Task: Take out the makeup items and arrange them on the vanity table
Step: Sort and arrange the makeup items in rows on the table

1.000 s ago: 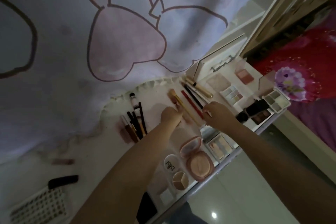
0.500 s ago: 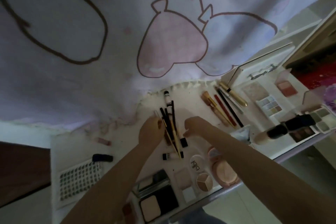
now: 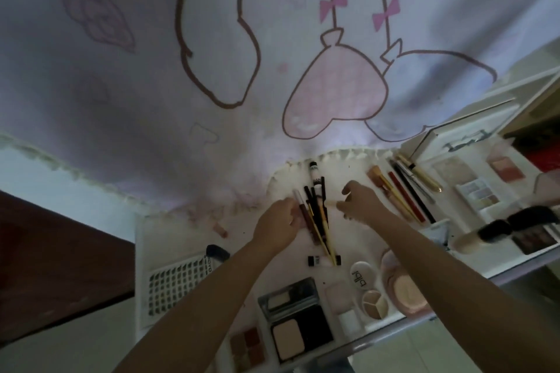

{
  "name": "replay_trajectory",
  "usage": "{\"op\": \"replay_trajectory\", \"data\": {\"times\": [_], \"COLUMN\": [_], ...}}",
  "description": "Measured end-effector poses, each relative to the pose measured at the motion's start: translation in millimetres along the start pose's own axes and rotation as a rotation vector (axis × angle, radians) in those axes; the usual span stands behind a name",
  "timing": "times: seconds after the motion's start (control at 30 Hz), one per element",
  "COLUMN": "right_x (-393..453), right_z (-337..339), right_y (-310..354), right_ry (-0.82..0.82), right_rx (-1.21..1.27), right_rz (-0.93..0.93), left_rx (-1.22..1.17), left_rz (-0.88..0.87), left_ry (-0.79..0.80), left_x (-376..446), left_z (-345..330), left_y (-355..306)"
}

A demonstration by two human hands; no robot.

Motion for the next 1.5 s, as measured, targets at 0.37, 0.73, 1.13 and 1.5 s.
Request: {"op": "replay_trajectory", "data": {"times": [0.37, 0.73, 1.13, 1.5], "right_x": [-120, -164, -173, -180], "right_z": [115, 157, 184, 201], "right_y": [103, 159, 174, 185], "right_ry": [-0.634, -0.919, -0.673, -0.747], "right_rx": [0.404, 0.297, 0.114, 0.244], "right_rz": [0.396, 0.497, 0.624, 0.798], "left_rx": [-0.191, -0.616, -0.381, 0.279], "left_rz": [-0.631, -0.477, -0.463, -0.782], "left_ry": [-0.248, -0.43, 0.2, -0.329], "left_x": [-38, -48, -51, -48], "left_z": [109, 173, 195, 241], "left_y": [-123, -176, -185, -196]}}
Point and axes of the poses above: each hand's wrist, its own x-axis towards the middle knuckle, its own z-axis out of the back of the hand, y = z × x, the point moved 5 cm from there along x, towards the middle knuckle, and after that the axes turned 1 degree about z, right-handed, at the moved point
